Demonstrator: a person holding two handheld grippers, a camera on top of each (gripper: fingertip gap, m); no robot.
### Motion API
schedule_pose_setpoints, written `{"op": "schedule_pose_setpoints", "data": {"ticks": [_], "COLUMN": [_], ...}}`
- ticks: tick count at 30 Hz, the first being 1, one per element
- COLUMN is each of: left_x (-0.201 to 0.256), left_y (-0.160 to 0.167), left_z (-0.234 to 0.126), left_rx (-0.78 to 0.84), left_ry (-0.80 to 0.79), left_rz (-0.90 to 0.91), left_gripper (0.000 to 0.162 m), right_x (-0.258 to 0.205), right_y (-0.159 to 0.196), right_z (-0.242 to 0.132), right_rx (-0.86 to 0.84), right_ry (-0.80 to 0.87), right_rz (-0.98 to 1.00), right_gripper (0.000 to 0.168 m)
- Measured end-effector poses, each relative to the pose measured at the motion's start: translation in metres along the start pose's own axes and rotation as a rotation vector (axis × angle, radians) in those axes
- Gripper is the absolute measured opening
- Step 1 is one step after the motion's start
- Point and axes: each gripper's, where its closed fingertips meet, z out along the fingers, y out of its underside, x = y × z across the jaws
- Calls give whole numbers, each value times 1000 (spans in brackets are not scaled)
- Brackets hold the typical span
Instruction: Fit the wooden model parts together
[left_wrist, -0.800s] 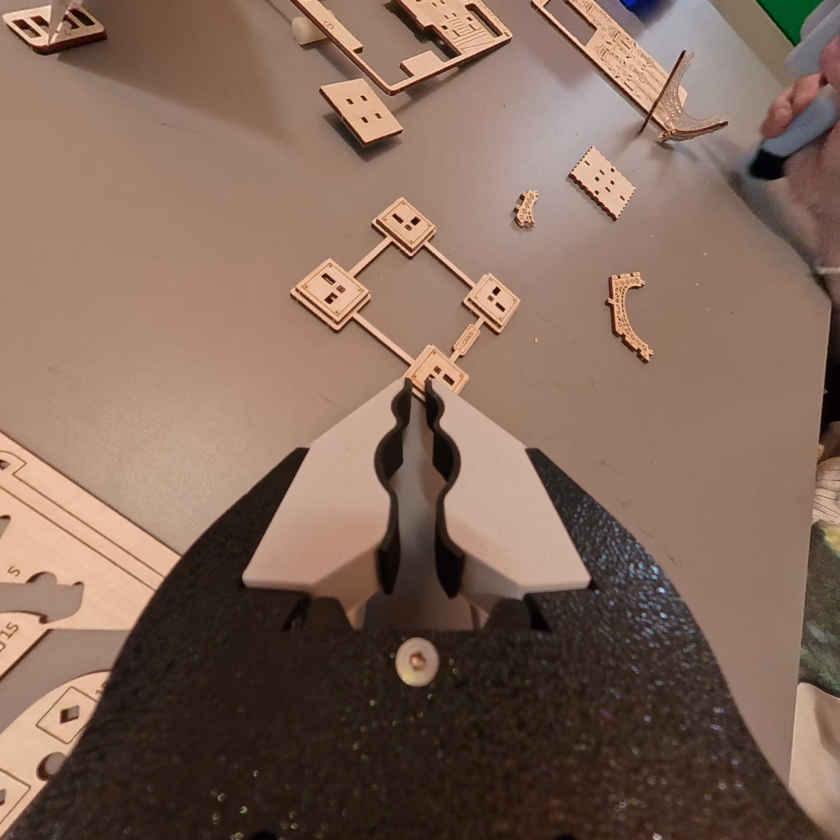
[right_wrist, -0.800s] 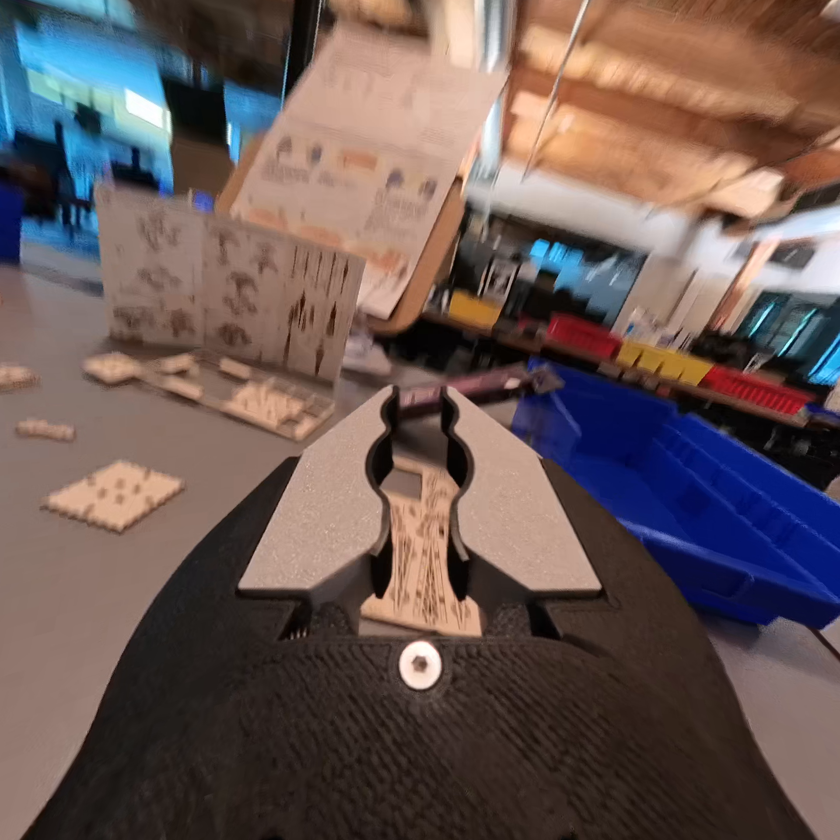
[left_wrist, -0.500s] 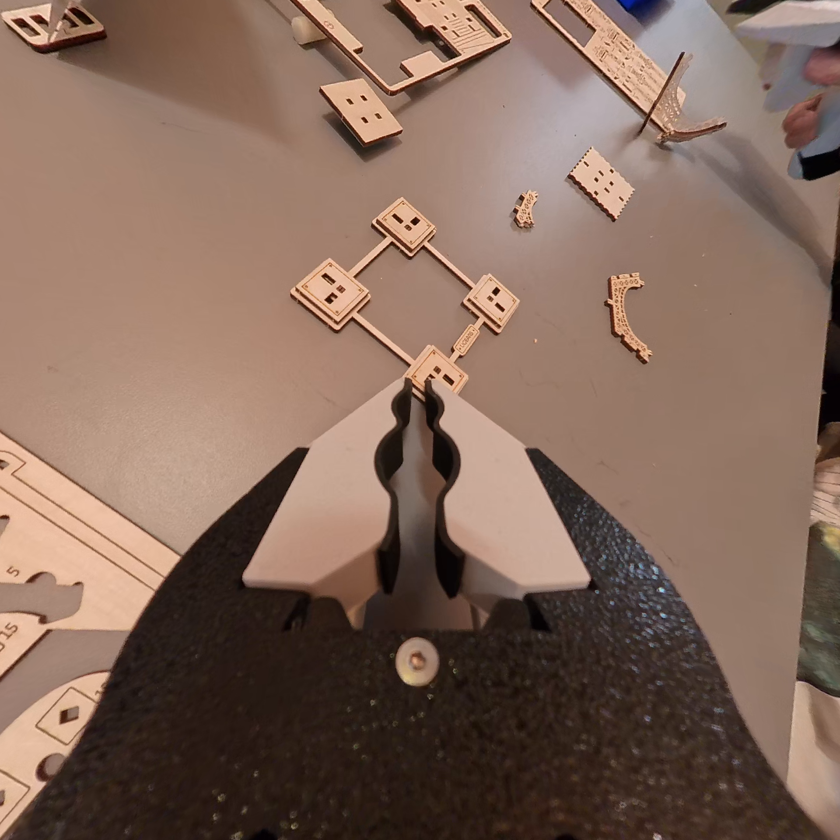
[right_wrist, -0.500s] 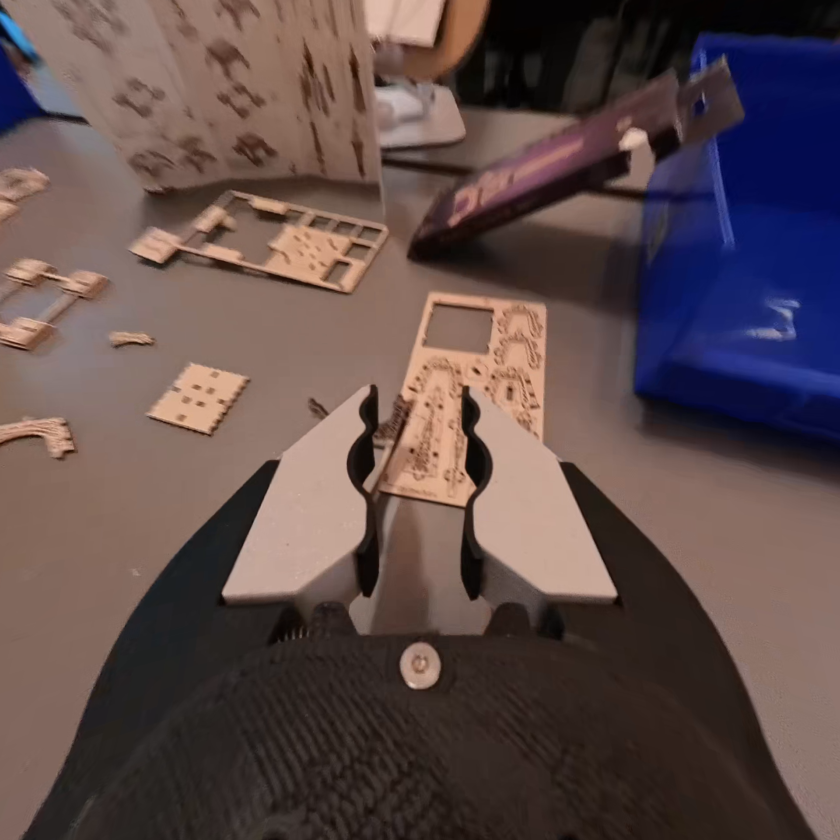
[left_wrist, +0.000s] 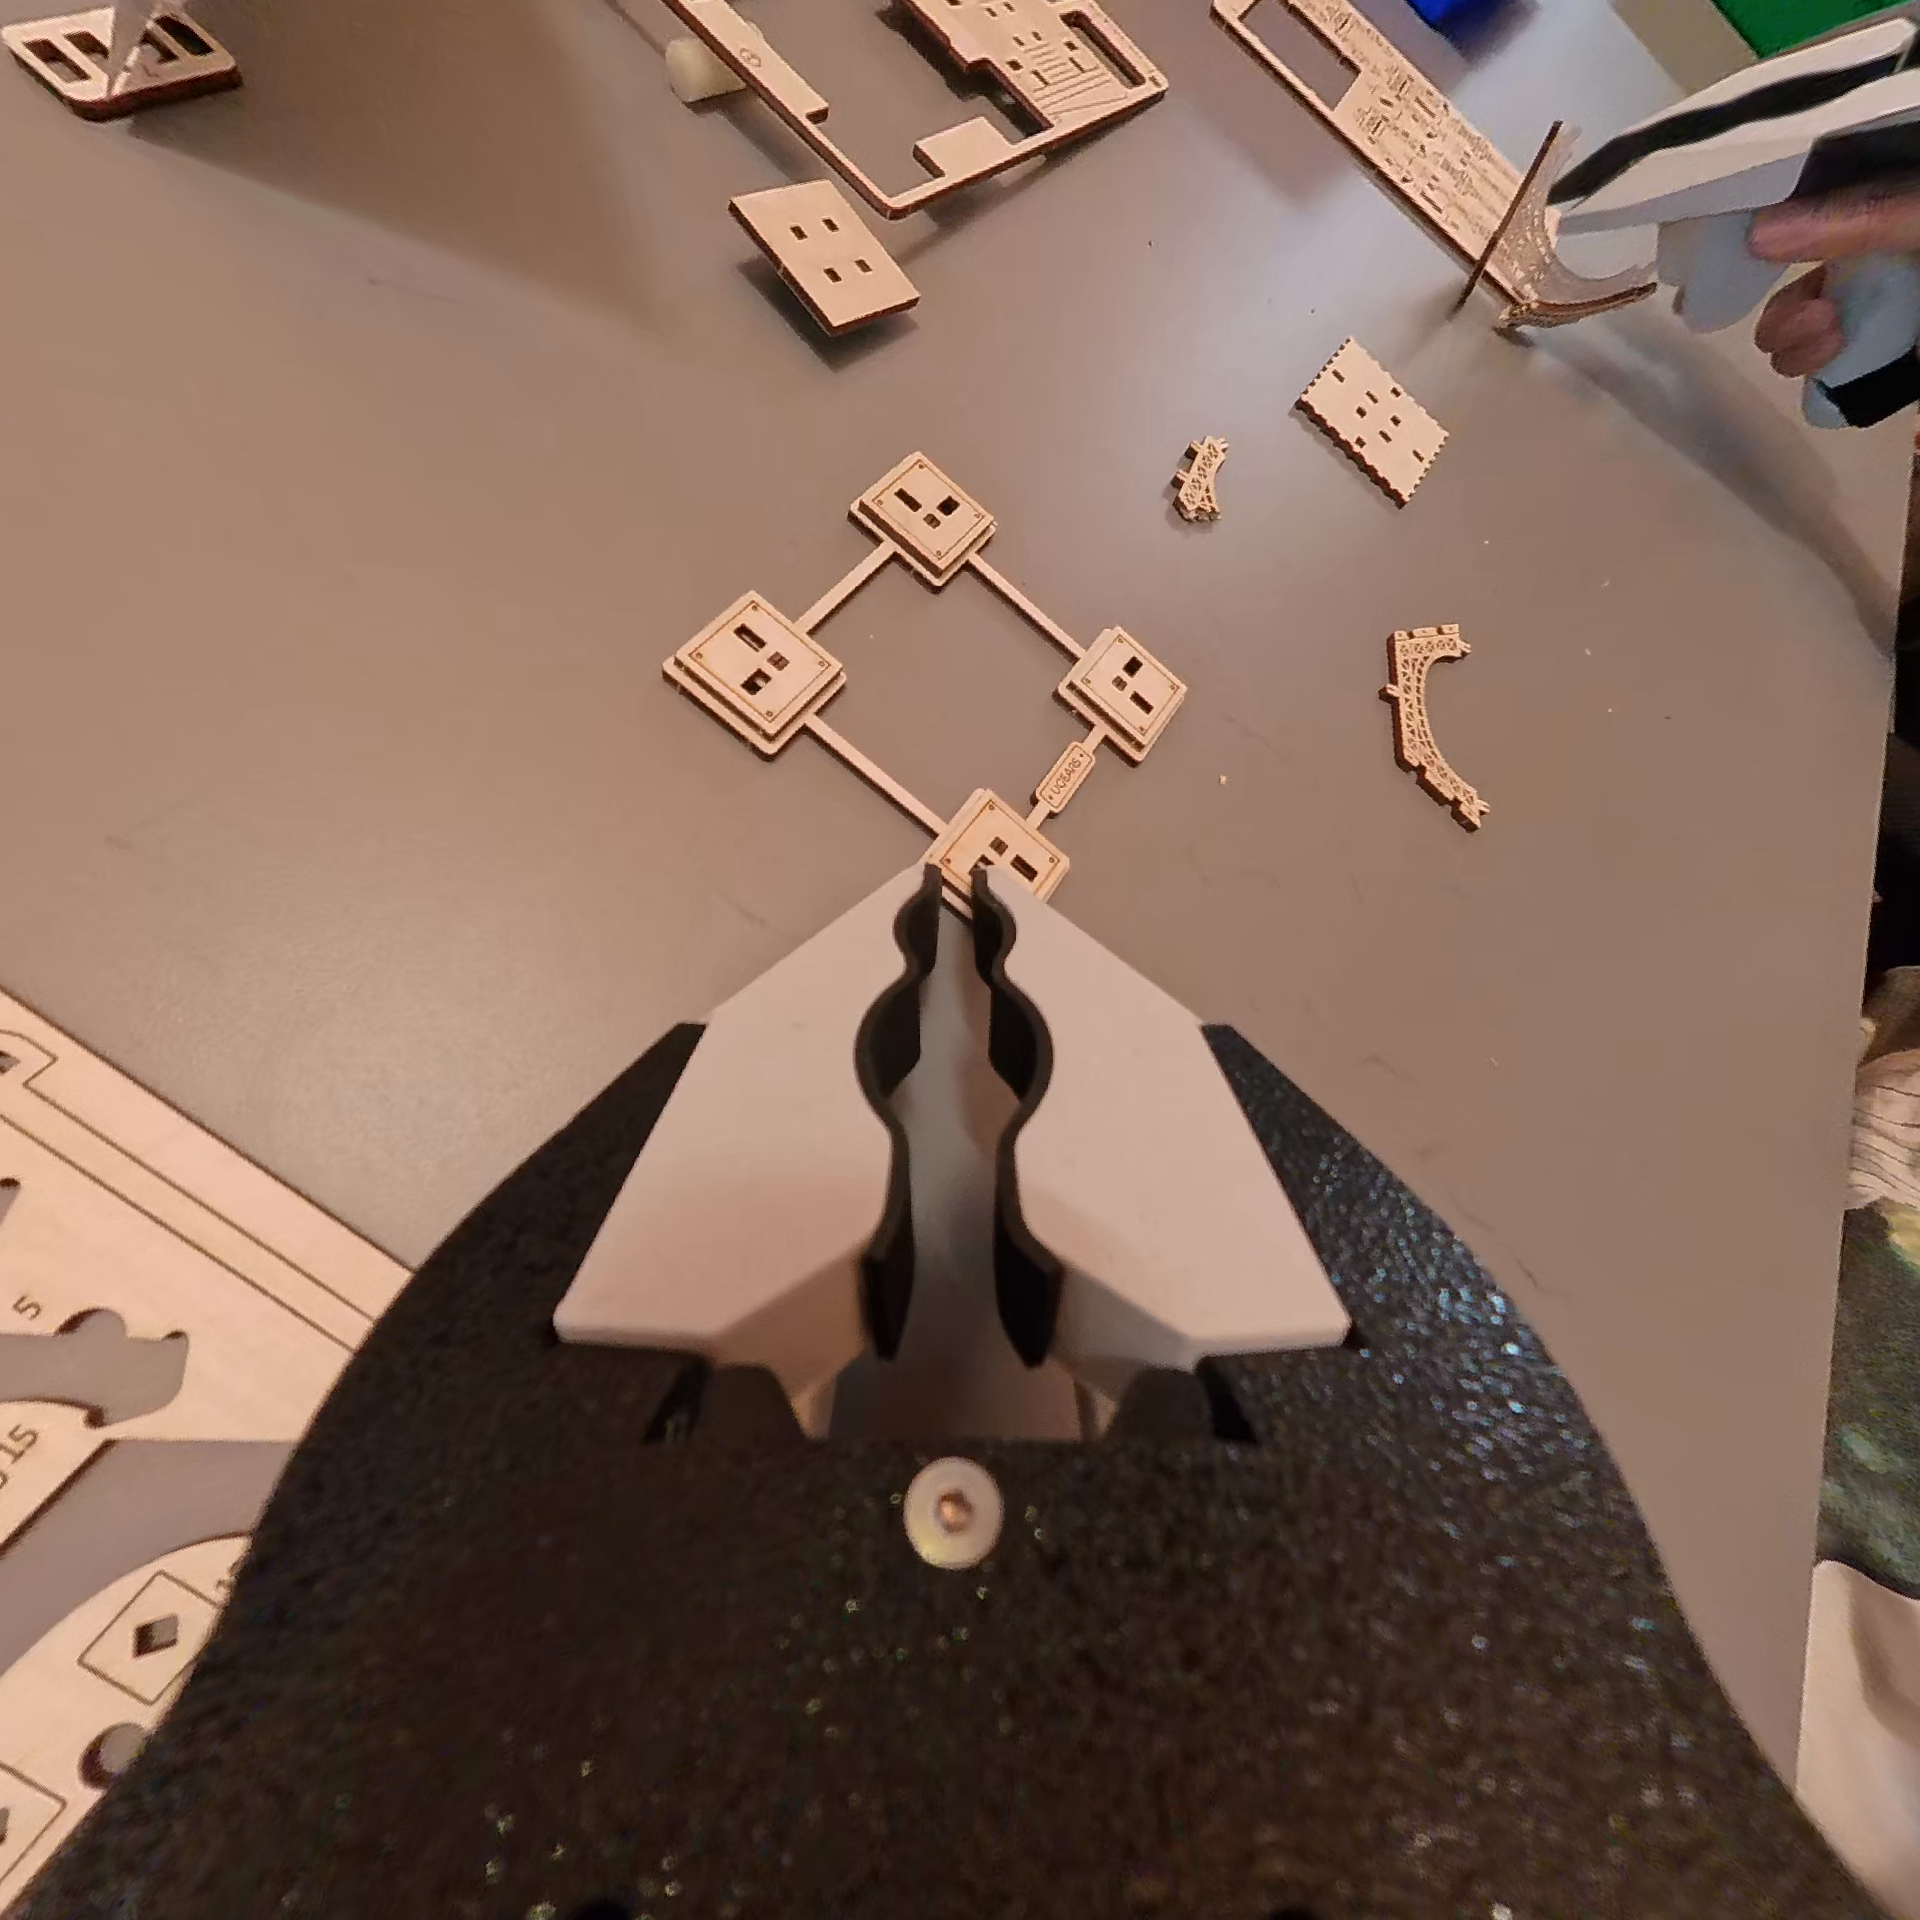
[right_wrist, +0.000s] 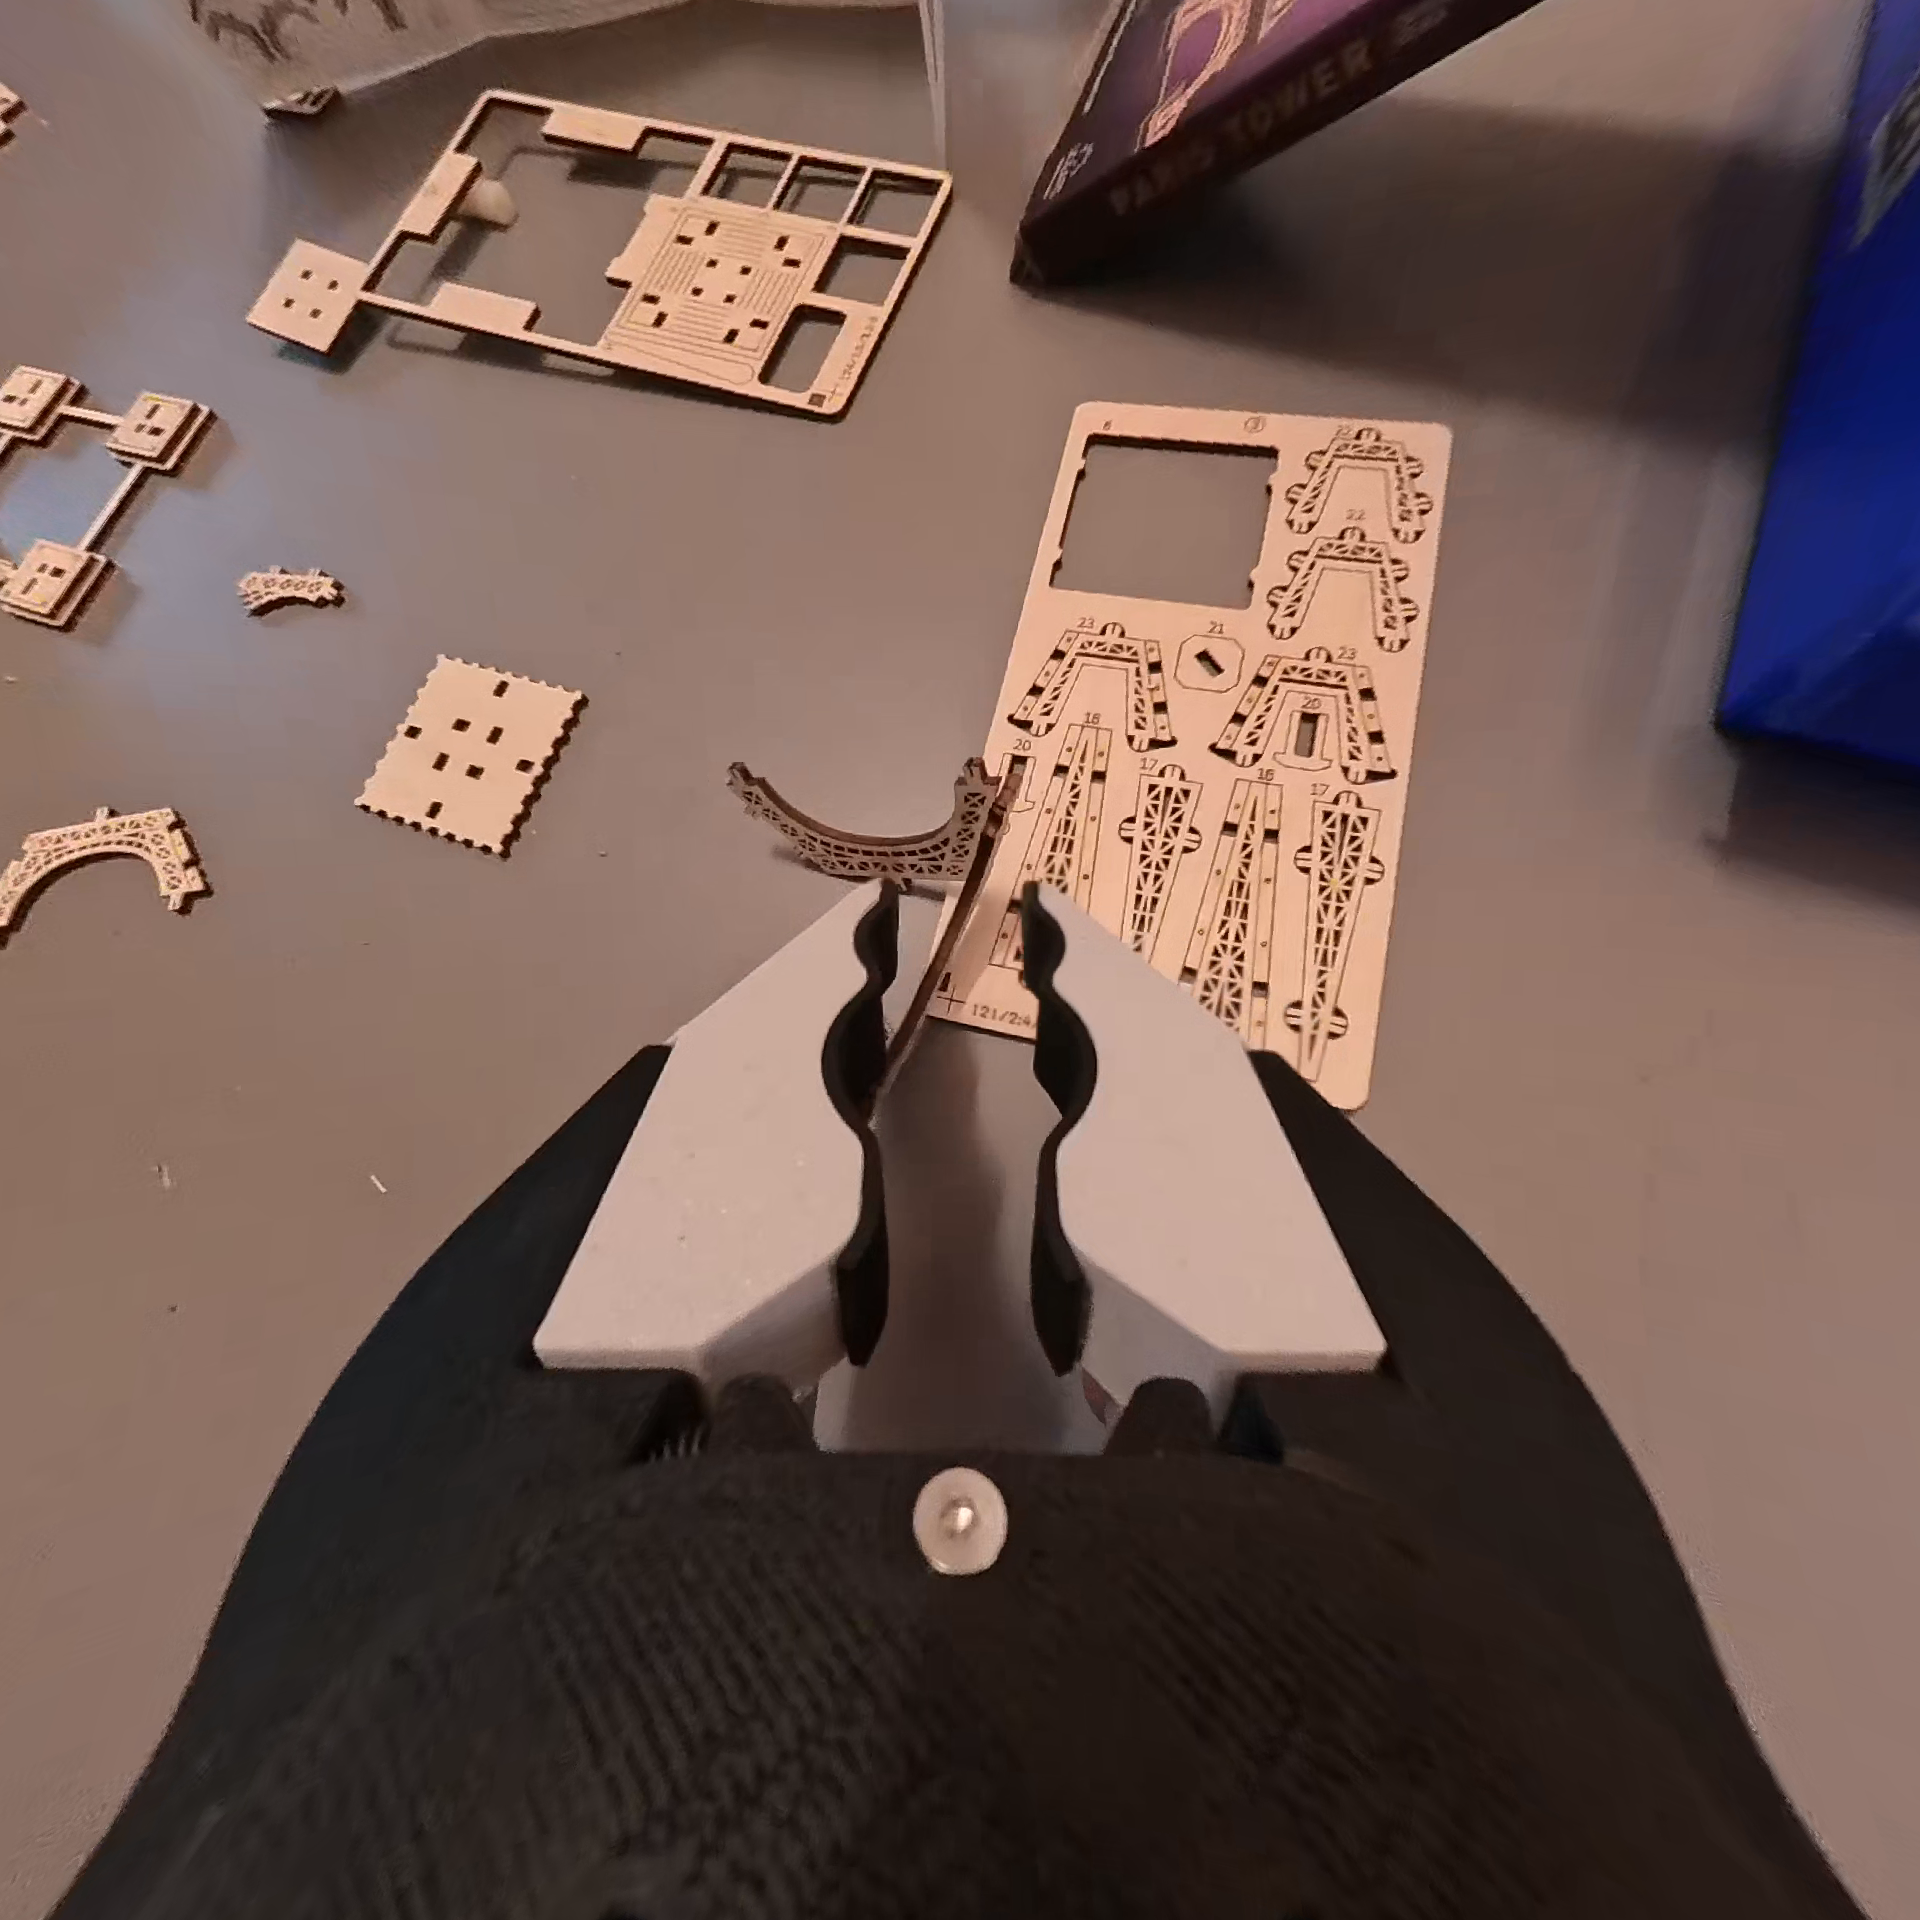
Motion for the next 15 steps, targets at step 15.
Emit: {"op": "schedule_pose_setpoints", "data": {"ticks": [15], "left_x": [0], "left_y": [0], "left_z": [0], "left_rx": [1], "left_ry": [4], "left_rz": [-6], "left_gripper": [3], "right_x": [-2], "right_y": [-8], "right_z": [7], "right_rx": [75], "right_ry": [-20], "right_rz": [-109], "right_gripper": [0]}}
